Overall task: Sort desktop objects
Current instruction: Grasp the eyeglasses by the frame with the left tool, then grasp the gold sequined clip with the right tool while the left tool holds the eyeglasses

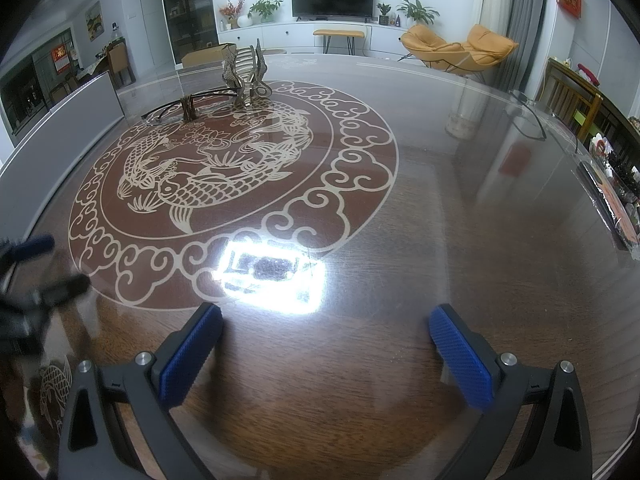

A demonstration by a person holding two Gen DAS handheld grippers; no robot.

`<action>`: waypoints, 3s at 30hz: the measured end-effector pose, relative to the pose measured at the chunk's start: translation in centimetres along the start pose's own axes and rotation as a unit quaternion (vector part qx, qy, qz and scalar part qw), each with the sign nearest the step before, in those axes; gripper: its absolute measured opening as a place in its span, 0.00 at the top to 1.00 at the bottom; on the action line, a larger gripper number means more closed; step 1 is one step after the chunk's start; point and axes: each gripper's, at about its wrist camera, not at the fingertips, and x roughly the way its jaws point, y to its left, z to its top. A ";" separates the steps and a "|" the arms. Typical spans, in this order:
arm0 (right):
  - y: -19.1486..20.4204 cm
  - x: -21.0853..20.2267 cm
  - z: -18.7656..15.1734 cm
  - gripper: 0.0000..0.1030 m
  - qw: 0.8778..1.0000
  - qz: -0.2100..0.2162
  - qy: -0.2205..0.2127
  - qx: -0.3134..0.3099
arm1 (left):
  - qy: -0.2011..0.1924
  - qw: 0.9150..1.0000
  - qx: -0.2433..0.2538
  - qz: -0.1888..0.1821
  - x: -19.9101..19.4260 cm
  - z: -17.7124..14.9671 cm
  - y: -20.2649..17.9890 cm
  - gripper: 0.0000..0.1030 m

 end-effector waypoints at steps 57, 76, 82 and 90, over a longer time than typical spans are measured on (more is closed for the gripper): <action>0.1 0.1 0.1 0.00 1.000 0.002 0.003 -0.003 | 0.025 0.997 0.044 -0.049 6.9 11.1 1.5 0.76; 8.1 13.7 23.6 0.48 0.987 0.115 0.026 -0.108 | 0.013 0.996 -0.069 -0.051 -0.5 2.8 6.5 0.76; 6.8 11.8 21.7 0.54 0.986 0.136 0.026 -0.089 | -0.004 0.996 -0.070 -0.051 -1.7 2.6 6.4 0.76; 7.4 2.3 13.4 0.54 0.982 0.166 -0.003 -0.095 | -0.035 0.993 -0.081 -0.072 -6.0 2.5 5.8 0.77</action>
